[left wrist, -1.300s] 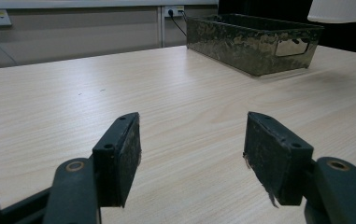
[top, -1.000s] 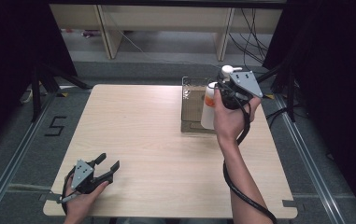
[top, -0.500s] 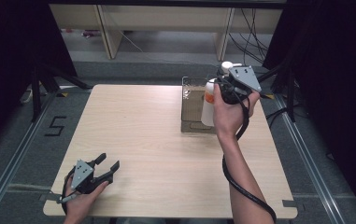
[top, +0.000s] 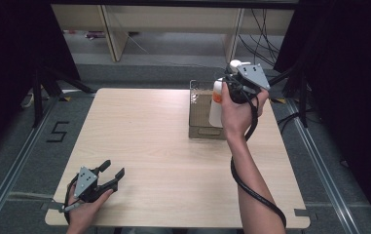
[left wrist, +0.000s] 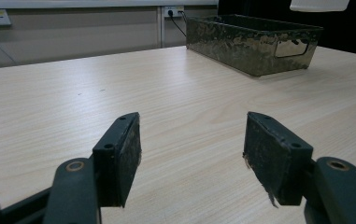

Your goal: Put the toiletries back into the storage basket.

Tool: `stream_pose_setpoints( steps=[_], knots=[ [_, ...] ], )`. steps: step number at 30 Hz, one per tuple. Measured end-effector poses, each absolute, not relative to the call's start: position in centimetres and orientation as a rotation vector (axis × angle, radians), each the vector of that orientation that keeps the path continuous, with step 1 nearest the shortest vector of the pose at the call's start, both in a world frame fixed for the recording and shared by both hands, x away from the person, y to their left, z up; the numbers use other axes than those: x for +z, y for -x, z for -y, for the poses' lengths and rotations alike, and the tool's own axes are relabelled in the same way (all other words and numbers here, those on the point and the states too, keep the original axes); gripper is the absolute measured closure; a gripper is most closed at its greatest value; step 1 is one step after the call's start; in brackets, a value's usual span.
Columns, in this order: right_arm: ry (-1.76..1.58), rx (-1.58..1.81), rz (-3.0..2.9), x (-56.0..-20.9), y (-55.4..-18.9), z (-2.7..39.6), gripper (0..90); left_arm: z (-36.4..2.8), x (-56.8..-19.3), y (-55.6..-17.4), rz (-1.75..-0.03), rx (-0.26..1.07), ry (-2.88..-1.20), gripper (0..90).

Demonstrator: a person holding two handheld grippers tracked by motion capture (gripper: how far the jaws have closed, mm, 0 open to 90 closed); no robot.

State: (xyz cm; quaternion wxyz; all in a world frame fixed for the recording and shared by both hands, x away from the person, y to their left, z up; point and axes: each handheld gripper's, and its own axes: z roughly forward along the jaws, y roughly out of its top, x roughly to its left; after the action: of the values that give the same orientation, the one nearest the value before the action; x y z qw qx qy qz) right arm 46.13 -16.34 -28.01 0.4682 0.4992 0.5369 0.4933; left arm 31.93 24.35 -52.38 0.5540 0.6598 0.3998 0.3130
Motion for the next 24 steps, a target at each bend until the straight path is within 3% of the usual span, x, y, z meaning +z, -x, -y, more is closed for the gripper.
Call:
stream_pose_setpoints(
  steps=[24],
  knots=[
    [-1.257,1.177,-1.348,-29.1,-48.5,15.2,60.8,-24.4,-52.4,-31.9,-0.941,0.737,-1.561,36.2]
  ],
)
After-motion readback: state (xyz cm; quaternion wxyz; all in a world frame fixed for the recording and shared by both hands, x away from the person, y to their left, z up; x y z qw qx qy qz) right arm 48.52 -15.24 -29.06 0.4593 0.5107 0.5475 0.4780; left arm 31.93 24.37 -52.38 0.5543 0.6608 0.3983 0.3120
